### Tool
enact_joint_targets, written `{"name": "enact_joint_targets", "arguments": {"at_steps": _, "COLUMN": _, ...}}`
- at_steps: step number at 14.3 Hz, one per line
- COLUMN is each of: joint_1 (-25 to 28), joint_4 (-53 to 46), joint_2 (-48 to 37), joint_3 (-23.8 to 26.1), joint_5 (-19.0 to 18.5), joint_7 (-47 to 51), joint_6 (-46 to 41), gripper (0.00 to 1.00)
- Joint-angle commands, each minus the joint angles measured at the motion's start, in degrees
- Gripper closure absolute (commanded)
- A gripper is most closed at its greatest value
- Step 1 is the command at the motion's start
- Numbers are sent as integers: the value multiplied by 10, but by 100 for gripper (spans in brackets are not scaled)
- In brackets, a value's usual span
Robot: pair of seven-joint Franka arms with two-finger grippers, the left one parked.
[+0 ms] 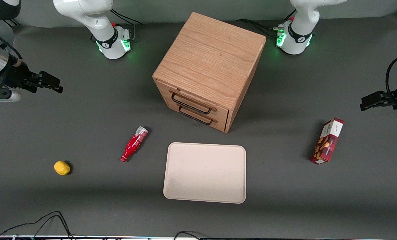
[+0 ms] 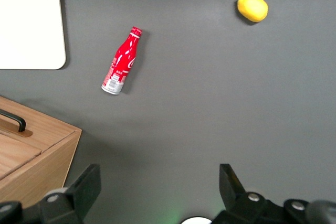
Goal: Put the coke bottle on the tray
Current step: 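Move the right gripper down to the red Coca-Cola bottle lying on the table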
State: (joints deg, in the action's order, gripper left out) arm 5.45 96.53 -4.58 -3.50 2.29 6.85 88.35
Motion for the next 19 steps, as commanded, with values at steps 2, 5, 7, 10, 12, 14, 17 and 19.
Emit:
{"name": "enact_joint_targets", "arguments": {"at_steps": 2, "joint_1": -13, "joint_4": -19, "joint_2": 4, "joint_3": 0, "joint_5": 11, "joint_7": -9, "joint_6": -25, "gripper": 0}}
{"name": "enact_joint_targets", "arguments": {"at_steps": 5, "joint_1": -7, "joint_4": -26, "joint_2": 17, "joint_3": 1, "joint_5": 11, "joint_7": -3, "joint_6": -32, "gripper": 0}}
{"name": "enact_joint_targets", "arguments": {"at_steps": 7, "joint_1": -4, "joint_4": -28, "joint_2": 39, "joint_3": 14, "joint_5": 12, "joint_7": 35, "joint_6": -32, "gripper": 0}}
{"name": "enact_joint_targets", "arguments": {"at_steps": 10, "joint_1": -3, "joint_4": -64, "joint_2": 125, "joint_3": 57, "joint_5": 16, "joint_7": 125, "joint_6": -13, "gripper": 0}}
{"name": "enact_joint_targets", "arguments": {"at_steps": 12, "joint_1": -3, "joint_4": -98, "joint_2": 196, "joint_3": 75, "joint_5": 23, "joint_7": 168, "joint_6": 13, "gripper": 0}}
{"name": "enact_joint_targets", "arguments": {"at_steps": 14, "joint_1": 3, "joint_4": -105, "joint_2": 242, "joint_3": 88, "joint_5": 22, "joint_7": 229, "joint_6": 60, "gripper": 0}}
{"name": "enact_joint_targets", "arguments": {"at_steps": 17, "joint_1": 44, "joint_4": -104, "joint_2": 301, "joint_3": 89, "joint_5": 13, "joint_7": 307, "joint_6": 128, "gripper": 0}}
{"name": "enact_joint_targets", "arguments": {"at_steps": 19, "joint_1": 54, "joint_4": -103, "joint_2": 332, "joint_3": 89, "joint_5": 6, "joint_7": 364, "joint_6": 179, "gripper": 0}}
